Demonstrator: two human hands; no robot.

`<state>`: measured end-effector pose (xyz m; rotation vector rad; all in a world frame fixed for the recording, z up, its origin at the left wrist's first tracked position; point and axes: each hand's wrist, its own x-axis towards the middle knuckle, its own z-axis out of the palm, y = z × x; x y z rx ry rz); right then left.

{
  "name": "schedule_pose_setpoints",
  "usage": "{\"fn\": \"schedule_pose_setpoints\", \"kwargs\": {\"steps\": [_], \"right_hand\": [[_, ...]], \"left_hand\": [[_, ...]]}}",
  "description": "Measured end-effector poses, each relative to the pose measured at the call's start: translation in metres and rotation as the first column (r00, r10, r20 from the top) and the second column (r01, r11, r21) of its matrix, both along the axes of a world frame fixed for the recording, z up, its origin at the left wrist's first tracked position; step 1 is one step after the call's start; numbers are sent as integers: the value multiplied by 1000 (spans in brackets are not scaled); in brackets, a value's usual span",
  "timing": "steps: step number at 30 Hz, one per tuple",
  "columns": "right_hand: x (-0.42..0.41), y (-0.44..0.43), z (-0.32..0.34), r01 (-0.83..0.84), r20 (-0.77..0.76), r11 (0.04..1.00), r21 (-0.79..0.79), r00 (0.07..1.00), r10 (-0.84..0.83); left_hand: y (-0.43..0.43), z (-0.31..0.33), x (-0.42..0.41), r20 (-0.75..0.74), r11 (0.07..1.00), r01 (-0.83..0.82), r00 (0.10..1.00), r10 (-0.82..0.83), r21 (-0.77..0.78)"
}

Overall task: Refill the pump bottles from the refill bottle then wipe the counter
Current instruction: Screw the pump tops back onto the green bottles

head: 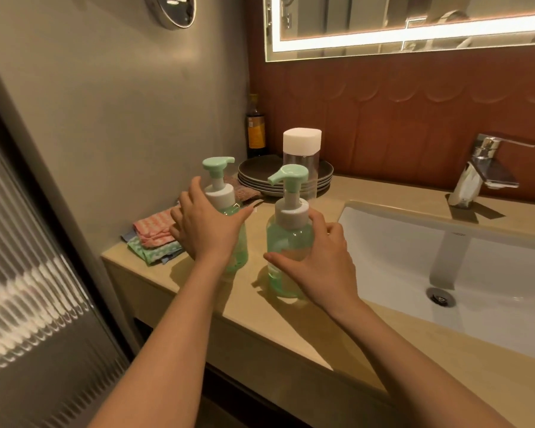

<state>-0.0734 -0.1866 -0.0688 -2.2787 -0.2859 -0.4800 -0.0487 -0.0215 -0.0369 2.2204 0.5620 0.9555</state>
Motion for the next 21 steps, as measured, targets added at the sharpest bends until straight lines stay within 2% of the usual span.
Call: {"fn": "schedule_pose_setpoints", "kwargs": {"steps": [3,5,8,10,11,12,14,16,18,21], "right_hand": [[6,-1,2,-7,-6,1000,-23,1000,7],[10,-1,4,-14,-10,999,-41,1000,14],[15,-2,6,-24,-16,998,-58,1000,23],[19,-1,7,-28,-5,998,-56,1000,28],[21,0,7,-28,1,998,-50,1000,28],[23,2,7,-27,7,999,-41,1000,27],[28,4,6,-16,5,1000,-24,1000,16],[32,7,3,3,-4,1000,-18,1000,-3],[37,10,1,13,-16,1000,-10,1000,-13],[45,13,-3,-18,-54,995,103,998,24]], "left_hand": [[12,1,2,29,994,110,994,-109,-19],[20,3,3,38,951,271,962,-269,-149],[35,6,4,62,759,525,835,-546,-385],[42,5,6,95,640,616,751,-654,-459],[41,4,7,94,643,630,742,-664,-436],[38,2,9,82,689,616,765,-639,-381],[27,-6,10,49,824,502,860,-508,-263],[15,-14,10,43,908,367,930,-366,-200],[9,-19,11,61,934,302,953,-296,-192],[17,-15,16,82,877,373,927,-365,-302]]}}
